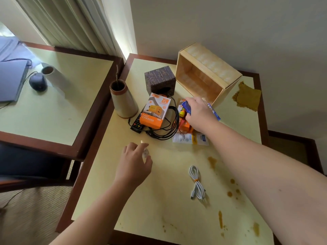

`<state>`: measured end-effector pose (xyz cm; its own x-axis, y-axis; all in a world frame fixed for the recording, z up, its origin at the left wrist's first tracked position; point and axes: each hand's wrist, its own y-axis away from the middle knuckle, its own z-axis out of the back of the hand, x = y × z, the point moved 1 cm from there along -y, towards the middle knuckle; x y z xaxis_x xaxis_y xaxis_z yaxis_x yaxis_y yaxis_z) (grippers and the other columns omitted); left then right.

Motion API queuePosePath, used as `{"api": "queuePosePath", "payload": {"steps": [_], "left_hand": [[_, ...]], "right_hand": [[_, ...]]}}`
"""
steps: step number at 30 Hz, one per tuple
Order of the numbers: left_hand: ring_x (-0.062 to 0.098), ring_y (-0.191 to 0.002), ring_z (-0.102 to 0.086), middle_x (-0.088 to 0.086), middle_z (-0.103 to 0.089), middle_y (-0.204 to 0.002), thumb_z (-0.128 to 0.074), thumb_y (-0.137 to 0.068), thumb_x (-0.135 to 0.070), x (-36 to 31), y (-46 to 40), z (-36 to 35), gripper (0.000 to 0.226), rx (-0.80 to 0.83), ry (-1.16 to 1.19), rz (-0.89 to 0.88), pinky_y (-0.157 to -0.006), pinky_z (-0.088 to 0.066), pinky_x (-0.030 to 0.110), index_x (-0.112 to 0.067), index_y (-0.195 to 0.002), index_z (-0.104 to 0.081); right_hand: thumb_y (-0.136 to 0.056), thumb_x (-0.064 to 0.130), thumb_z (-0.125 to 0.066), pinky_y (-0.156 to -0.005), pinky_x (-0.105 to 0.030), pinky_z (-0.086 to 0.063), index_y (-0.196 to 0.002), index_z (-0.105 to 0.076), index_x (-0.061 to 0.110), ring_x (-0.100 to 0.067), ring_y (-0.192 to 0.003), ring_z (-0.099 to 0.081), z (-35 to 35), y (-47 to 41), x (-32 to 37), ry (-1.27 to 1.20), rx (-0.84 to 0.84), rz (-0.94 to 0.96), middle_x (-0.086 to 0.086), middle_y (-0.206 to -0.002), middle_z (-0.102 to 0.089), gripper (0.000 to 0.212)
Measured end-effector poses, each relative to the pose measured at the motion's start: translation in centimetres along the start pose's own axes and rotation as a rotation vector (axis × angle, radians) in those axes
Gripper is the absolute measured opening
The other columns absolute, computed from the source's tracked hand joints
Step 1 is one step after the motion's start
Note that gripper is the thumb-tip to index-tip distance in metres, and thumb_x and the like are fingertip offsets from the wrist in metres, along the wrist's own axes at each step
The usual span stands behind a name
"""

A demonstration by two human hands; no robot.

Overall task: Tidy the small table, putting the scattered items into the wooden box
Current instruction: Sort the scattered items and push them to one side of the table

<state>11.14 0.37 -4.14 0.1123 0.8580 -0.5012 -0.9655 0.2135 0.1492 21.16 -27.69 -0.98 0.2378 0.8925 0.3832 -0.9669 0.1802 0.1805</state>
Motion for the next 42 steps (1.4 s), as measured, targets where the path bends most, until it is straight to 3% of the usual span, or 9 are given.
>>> {"api": "queuePosePath", "payload": {"steps": [5, 10, 12, 16, 22, 27, 32, 36, 42], "left_hand": [[0.024, -0.105, -0.050, 0.004, -0.055, -0.111, -0.070, -0.090, -0.021, -3.2, -3.4, 2.9, 0.047, -0.167, 0.057, -0.172, -0.081, -0.046, 0.032, -0.019, -0.136, -0.062], [0.030, -0.120, -0.045, 0.010, -0.054, -0.130, -0.058, -0.097, -0.023, -6.3, -9.6, 3.5, 0.048, -0.067, -0.039, -0.179, -0.100, -0.047, 0.043, -0.024, -0.145, -0.055], [0.032, -0.124, -0.043, 0.011, -0.052, -0.136, -0.055, -0.099, -0.026, -6.8, -11.2, 3.0, 0.049, -0.012, -0.121, -0.174, -0.103, -0.044, 0.043, -0.025, -0.148, -0.051], [0.036, -0.123, -0.044, 0.015, -0.050, -0.139, -0.051, -0.101, -0.031, -6.7, -12.9, 2.1, 0.047, 0.035, -0.255, -0.192, -0.097, -0.046, 0.045, -0.026, -0.148, -0.050], [0.032, -0.126, -0.042, 0.010, -0.049, -0.141, -0.057, -0.099, -0.035, -6.6, -11.0, 2.2, 0.056, -0.057, -0.167, -0.144, -0.102, -0.047, 0.045, -0.031, -0.153, -0.044], [0.029, -0.118, -0.044, 0.009, -0.051, -0.129, -0.069, -0.093, -0.030, -5.0, -4.5, 1.5, 0.056, -0.128, 0.034, -0.101, -0.100, -0.044, 0.042, -0.025, -0.145, -0.050], [0.031, -0.124, -0.044, 0.010, -0.049, -0.133, -0.071, -0.090, -0.035, -0.8, 1.9, -1.5, 0.058, 0.053, 0.005, 0.045, -0.105, -0.042, 0.043, -0.025, -0.143, -0.050], [0.030, -0.141, -0.033, 0.008, -0.038, -0.156, -0.065, -0.094, -0.046, 1.1, 3.9, -3.1, 0.067, 0.175, -0.064, 0.065, -0.115, -0.034, 0.043, -0.026, -0.153, -0.041], [0.026, -0.159, -0.003, 0.004, -0.004, -0.174, -0.049, -0.091, -0.074, 0.2, 3.2, -5.7, 0.088, 0.195, -0.155, 0.026, -0.126, -0.012, 0.044, -0.031, -0.163, -0.023]], "right_hand": [[-0.095, 0.017, -0.058, -0.118, -0.048, -0.034, -0.161, -0.034, 0.021, -0.033, -0.151, -0.027, -0.6, 1.8, 0.0, -0.025, -0.093, 0.009, -0.012, -0.166, -0.027, 0.070], [-0.088, 0.017, -0.072, -0.097, -0.037, -0.047, -0.127, -0.067, 0.016, -0.032, -0.114, -0.054, -2.4, 10.8, 0.0, -0.283, -0.386, -0.076, -0.008, -0.117, -0.054, 0.039], [-0.085, 0.030, -0.077, -0.089, -0.038, -0.048, -0.118, -0.068, 0.020, -0.032, -0.105, -0.057, -4.3, 14.7, -0.5, -0.223, -0.337, -0.160, -0.004, -0.107, -0.056, 0.036], [-0.080, 0.063, -0.074, -0.095, -0.038, -0.047, -0.140, -0.050, 0.029, -0.027, -0.113, -0.051, -7.4, 20.6, -1.7, -0.084, 0.031, -0.334, -0.003, -0.122, -0.051, 0.074], [-0.092, 0.022, -0.064, -0.087, -0.039, -0.052, -0.145, -0.045, 0.023, -0.026, -0.104, -0.060, -8.2, 20.2, -2.2, -0.237, 0.110, -0.327, -0.003, -0.120, -0.057, 0.055], [-0.096, 0.024, -0.063, -0.080, -0.039, -0.054, -0.120, -0.065, 0.026, -0.025, -0.090, -0.064, -6.9, 15.2, -0.4, -0.281, -0.017, -0.065, 0.002, -0.104, -0.058, 0.024], [-0.097, 0.011, -0.056, -0.093, -0.043, -0.046, -0.118, -0.069, 0.019, -0.026, -0.107, -0.052, -7.7, 10.5, 2.0, 0.049, 0.066, 0.358, -0.002, -0.107, -0.058, 0.026], [-0.101, 0.010, -0.051, -0.092, -0.039, -0.041, -0.124, -0.067, 0.019, -0.027, -0.109, -0.047, -8.6, 9.3, 2.7, 0.145, 0.113, 0.461, -0.003, -0.109, -0.056, 0.030], [-0.096, 0.033, -0.069, -0.076, -0.042, -0.046, -0.103, -0.070, 0.009, -0.029, -0.082, -0.050, -5.4, 11.9, -1.8, -0.037, -0.423, 0.464, -0.006, -0.091, -0.057, 0.025]]}}
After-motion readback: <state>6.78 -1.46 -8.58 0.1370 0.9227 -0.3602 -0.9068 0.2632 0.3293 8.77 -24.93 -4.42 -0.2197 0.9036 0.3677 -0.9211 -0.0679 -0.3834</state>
